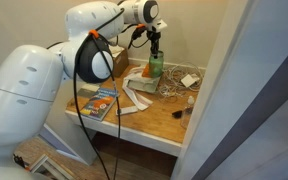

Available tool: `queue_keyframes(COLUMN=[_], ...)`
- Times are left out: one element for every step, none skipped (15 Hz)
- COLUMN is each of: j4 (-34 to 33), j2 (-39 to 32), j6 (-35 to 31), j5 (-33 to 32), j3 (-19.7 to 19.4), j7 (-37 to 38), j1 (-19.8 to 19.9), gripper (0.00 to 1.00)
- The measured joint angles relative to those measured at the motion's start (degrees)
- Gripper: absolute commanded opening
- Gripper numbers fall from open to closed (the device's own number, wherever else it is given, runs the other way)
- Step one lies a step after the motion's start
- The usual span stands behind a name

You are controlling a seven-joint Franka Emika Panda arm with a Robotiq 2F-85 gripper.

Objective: Bring the green jar closer to the sunglasses

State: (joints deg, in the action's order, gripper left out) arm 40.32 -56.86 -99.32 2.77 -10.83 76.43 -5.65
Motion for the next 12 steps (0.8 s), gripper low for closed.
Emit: queue_keyframes(j4=[1.5, 3.2, 5.1, 7.3, 9.7, 12.1, 14.6, 17.0, 19.5, 22.1, 24.6, 27.2], j2=[0.7, 1.3, 2.2, 3.1, 4.2, 5.3, 6.5, 7.7, 9.0, 10.2, 11.4, 12.6], j6=[-0.2, -0.7, -1.3, -2.2, -3.3, -4.4, -5.5, -6.6, -7.8, -8.9, -10.1, -11.4], j5=[0.1, 0.1, 0.2, 0.2, 0.2, 0.2, 0.2, 0.2, 0.2, 0.0, -0.1, -0.1], j3=[0.1, 0.3, 0.6, 0.9, 1.2, 1.5, 1.7, 1.8, 1.9, 2.1, 2.4, 2.6], j7=[-0.1, -0.6, -1.2, -2.2, -3.2, -4.1, -5.0, -5.5, -5.7, -5.7, -5.7, -5.7], j1=[0.0, 0.0, -0.2, -0.5, -0.8, -1.2, -1.7, -2.1, -2.5, -2.7, -2.8, -2.8], gripper=[0.03, 0.03, 0.03, 0.03, 0.03, 0.03, 0.03, 0.03, 0.03, 0.03, 0.03, 0.03])
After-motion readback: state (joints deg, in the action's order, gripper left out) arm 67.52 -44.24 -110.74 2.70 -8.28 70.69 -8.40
